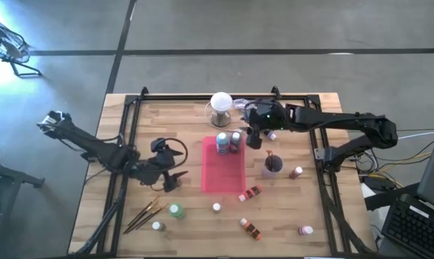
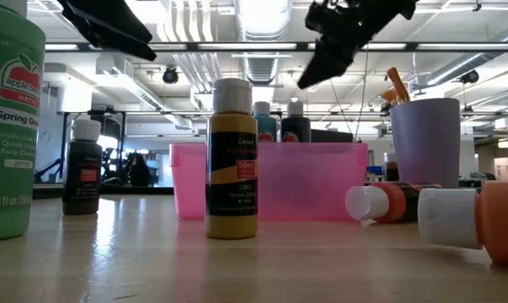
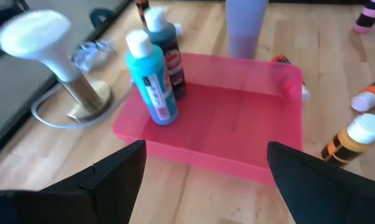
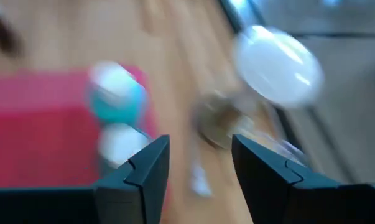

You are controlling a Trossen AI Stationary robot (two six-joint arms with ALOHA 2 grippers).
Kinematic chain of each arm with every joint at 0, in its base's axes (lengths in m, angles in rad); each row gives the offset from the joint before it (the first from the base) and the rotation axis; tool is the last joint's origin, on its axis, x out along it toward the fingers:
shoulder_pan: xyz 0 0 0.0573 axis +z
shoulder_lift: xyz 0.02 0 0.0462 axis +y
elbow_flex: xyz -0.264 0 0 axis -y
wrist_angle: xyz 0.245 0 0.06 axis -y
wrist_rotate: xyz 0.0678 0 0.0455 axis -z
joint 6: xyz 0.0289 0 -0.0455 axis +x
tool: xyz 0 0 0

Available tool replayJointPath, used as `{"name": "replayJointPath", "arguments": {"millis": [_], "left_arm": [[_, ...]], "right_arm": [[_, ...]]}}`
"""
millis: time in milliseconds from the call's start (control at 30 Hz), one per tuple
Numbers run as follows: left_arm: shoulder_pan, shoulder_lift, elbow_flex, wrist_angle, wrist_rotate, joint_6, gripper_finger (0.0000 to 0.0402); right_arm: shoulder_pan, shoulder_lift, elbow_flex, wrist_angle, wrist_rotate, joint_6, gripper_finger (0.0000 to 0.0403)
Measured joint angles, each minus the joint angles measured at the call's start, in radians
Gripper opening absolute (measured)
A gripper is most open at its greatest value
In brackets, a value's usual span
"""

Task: Pick & Place Paint Supplies
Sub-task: Put the large green paint bottle into the red bin

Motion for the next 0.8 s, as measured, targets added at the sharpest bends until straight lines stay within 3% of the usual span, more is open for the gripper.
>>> {"name": "replayJointPath", "arguments": {"millis": [100,233,400,567,800], "left_arm": [[0.001,0.0,0.0,0.001,-0.004,0.004,0.0337],[0.018,0.003,-0.001,0.025,-0.012,0.005,0.0337],[0.046,0.003,0.0,0.062,-0.013,0.034,0.0337],[0.092,0.003,0.0,0.117,-0.011,0.082,0.0337],[0.154,0.002,0.0,0.138,0.017,0.114,0.0337]], "right_arm": [[-0.022,-0.014,-0.013,-0.053,0.138,-0.046,0.0168],[-0.082,-0.046,-0.024,-0.121,0.162,-0.074,0.0176],[-0.185,-0.085,-0.071,-0.163,-0.005,-0.136,0.0187],[-0.284,-0.089,-0.142,-0.014,-0.16,-0.178,0.0188],[-0.336,-0.053,-0.144,0.03,-0.17,-0.232,0.017]]}}
